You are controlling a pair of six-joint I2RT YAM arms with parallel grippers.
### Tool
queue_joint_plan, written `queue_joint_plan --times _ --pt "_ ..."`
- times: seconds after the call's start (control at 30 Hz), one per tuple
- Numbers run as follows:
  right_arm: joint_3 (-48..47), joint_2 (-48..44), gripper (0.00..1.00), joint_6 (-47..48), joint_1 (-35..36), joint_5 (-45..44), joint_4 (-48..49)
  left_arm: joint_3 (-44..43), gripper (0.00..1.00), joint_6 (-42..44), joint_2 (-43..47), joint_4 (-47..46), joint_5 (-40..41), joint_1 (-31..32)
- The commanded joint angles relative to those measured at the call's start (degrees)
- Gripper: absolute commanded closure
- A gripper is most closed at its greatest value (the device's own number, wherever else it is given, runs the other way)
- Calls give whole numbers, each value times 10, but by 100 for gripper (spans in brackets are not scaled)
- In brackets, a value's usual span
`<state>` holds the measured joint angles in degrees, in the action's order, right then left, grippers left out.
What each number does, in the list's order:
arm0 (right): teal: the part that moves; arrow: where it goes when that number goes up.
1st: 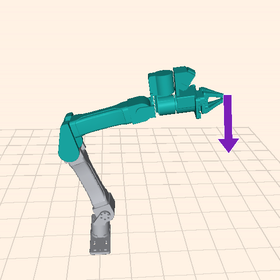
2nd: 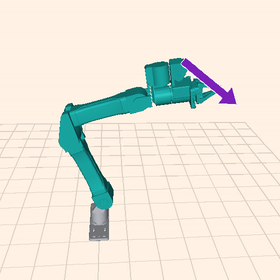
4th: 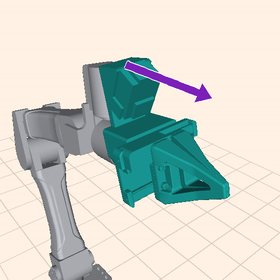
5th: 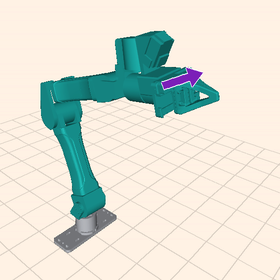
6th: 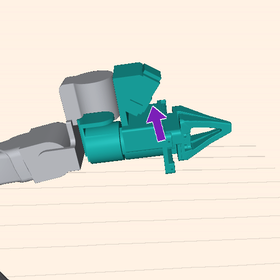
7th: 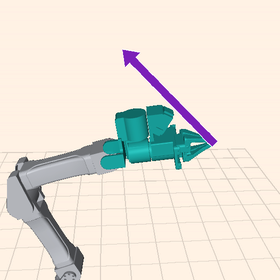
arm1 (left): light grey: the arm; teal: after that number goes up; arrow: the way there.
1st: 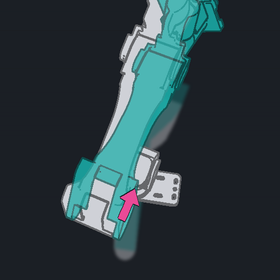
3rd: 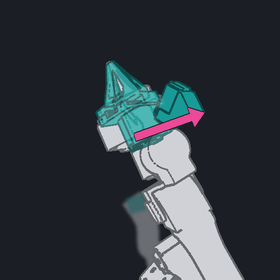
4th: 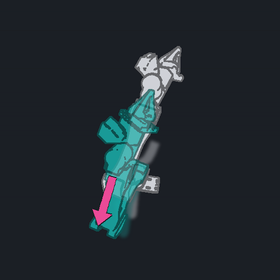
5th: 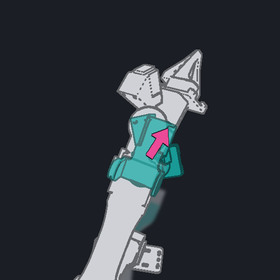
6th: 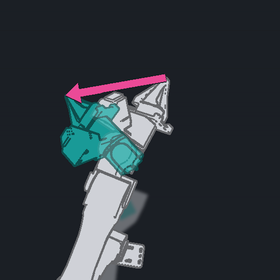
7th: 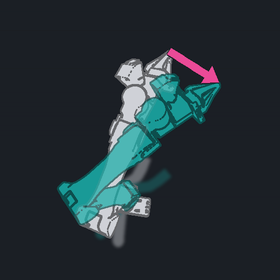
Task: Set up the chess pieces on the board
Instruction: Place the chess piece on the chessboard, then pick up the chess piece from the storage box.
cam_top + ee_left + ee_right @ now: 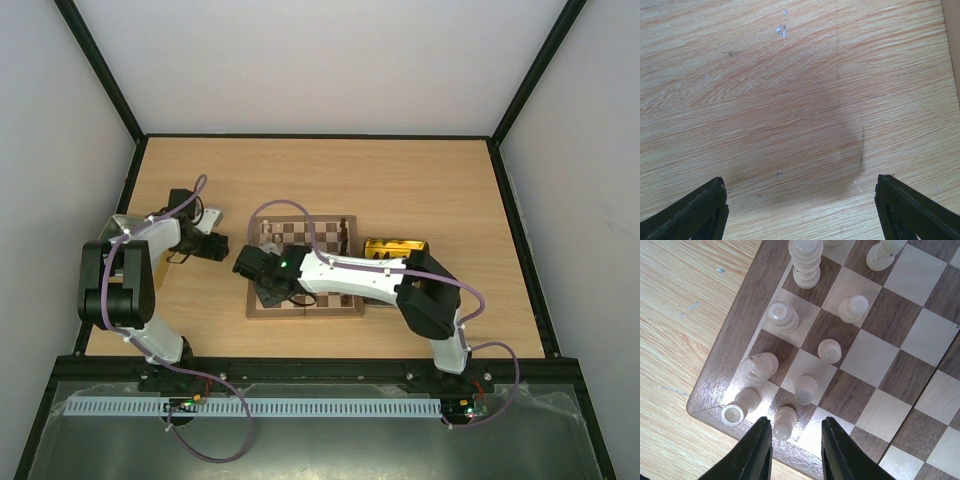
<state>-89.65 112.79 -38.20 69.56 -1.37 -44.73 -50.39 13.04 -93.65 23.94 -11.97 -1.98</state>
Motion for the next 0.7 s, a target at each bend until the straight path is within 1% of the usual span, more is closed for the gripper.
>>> queue_joint_plan --times 0.0,0.2,0.47,0.6,0.67 --pt "4 -29 73 -7 -2 -17 7 8 19 0 11 7 0 -7" --pt "22 -71 73 -12 -7 -48 17 10 19 0 14 5 0 -11" --pt "108 -135 73 -21 -29 -62 70 11 20 -3 19 0 4 -12" --pt "137 -167 74 -31 -55 -95 83 16 20 -4 27 -3 9 -12" --pt "160 -189 74 -35 -88 -106 90 17 19 -4 27 -3 9 -13"
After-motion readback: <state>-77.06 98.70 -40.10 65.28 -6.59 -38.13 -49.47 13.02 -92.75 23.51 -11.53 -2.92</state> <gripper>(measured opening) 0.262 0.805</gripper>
